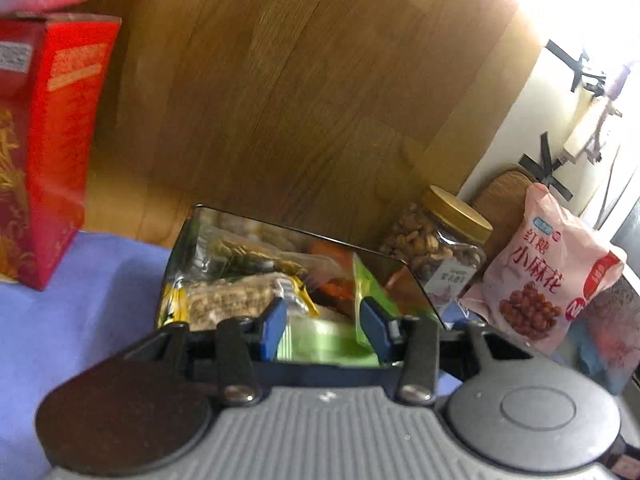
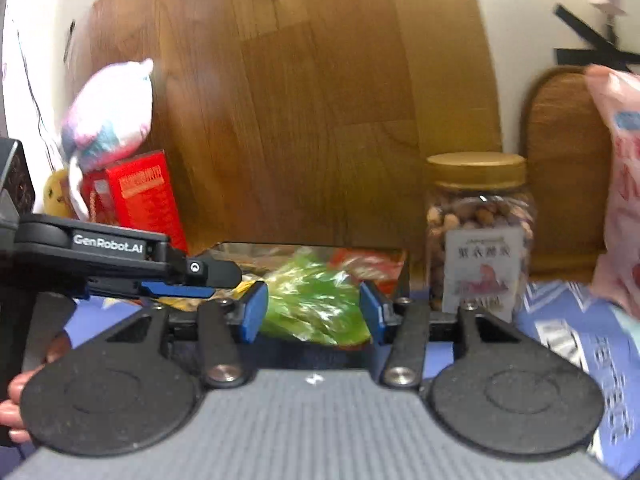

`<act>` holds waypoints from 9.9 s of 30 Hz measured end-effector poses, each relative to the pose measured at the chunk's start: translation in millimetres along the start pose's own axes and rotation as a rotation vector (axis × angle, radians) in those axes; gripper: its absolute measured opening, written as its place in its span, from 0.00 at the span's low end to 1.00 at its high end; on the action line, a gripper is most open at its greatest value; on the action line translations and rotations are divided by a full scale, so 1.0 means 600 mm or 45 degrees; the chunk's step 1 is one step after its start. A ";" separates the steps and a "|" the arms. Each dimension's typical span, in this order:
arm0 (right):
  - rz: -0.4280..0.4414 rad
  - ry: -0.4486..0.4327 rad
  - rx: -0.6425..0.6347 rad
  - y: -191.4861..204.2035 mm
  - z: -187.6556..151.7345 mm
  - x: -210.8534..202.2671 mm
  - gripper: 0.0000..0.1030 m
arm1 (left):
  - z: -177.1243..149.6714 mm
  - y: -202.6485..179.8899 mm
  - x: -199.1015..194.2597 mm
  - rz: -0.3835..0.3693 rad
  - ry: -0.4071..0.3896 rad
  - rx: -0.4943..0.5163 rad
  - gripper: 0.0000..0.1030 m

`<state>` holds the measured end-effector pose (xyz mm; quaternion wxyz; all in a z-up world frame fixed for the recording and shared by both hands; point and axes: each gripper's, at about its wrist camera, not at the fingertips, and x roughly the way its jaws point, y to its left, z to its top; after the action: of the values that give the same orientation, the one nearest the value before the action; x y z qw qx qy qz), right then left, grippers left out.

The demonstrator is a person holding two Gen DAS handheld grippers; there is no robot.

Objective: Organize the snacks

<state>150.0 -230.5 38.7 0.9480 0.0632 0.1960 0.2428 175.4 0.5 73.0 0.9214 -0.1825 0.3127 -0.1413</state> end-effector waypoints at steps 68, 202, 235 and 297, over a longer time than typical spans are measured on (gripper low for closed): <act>-0.151 -0.086 0.253 0.047 -0.176 -0.231 0.80 | -0.314 -0.097 -0.160 0.571 -0.076 0.283 1.00; -0.167 -0.095 0.272 0.061 -0.182 -0.237 0.82 | -0.296 -0.132 -0.238 0.900 -0.093 0.368 1.00; -0.167 -0.098 0.275 0.062 -0.182 -0.238 0.82 | -0.304 -0.127 -0.225 0.827 0.009 0.335 1.00; -0.171 -0.101 0.281 0.062 -0.182 -0.237 0.82 | -0.311 -0.124 -0.216 0.831 0.029 0.348 1.00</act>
<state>-25.1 -264.2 -4.9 0.9564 0.1635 0.1876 0.1531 -51.7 -63.9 34.8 0.9304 0.0536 0.3428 0.1178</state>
